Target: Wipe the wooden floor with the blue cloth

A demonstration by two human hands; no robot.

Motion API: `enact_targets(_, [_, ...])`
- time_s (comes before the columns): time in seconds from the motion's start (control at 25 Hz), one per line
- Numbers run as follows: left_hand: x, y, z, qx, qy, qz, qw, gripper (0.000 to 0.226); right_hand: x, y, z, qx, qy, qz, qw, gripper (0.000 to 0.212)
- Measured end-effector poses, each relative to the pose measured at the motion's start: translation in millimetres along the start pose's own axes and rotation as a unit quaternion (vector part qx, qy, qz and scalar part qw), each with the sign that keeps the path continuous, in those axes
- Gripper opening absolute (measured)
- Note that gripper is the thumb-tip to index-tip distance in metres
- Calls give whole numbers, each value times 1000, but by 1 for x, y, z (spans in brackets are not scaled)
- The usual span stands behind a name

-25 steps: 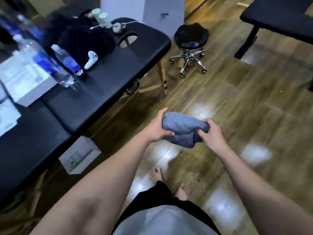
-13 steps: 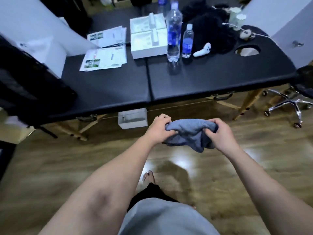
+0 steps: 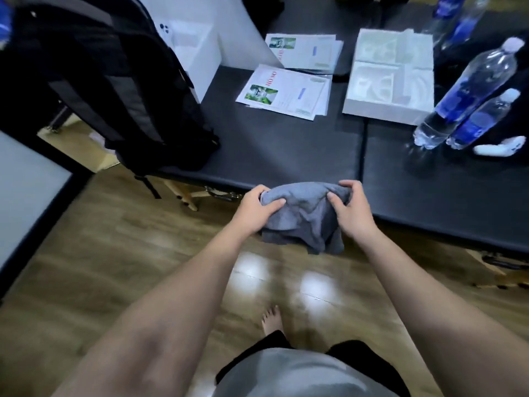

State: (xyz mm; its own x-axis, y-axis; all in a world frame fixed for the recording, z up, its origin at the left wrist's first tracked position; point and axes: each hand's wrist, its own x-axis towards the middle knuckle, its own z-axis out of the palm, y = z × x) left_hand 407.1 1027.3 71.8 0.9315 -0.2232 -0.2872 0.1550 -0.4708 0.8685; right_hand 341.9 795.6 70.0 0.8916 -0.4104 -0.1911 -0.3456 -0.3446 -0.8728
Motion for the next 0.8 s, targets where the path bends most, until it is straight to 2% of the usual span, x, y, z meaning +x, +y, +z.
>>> enact_targets(0.08, [26, -2, -16, -18, 37, -28, 999, 27, 40, -18, 19, 26, -13, 15, 999, 38])
enact_targets(0.32, [119, 14, -27, -61, 131, -111, 983, 23, 175, -53, 51, 5, -51, -12, 999, 37])
enact_targets(0.4, [148, 20, -22, -6, 178, -164, 970, 35, 217, -59, 57, -94, -105, -22, 990, 47])
enact_targets(0.48, [169, 20, -5, 143, 197, -169, 955, 52, 241, -56, 67, -260, -152, -110, 947, 57])
enact_targets(0.52, [177, 18, 3, 220, 182, -159, 945, 56, 247, -54, 73, -317, -175, -168, 917, 56])
enact_targets(0.6, [177, 8, 25, 310, 49, -146, 938, 58, 244, -37, 82, -399, -292, -233, 837, 46])
enact_targets(0.68, [165, -6, 48, 321, -97, -165, 928, 64, 231, -16, 85, -465, -392, -225, 761, 42])
enact_targets(0.72, [163, -15, 51, 310, -107, -165, 930, 66, 230, -9, 84, -473, -402, -218, 753, 43])
enact_targets(0.8, [159, -21, 47, 275, -45, -164, 946, 68, 233, -12, 91, -475, -388, -227, 756, 46])
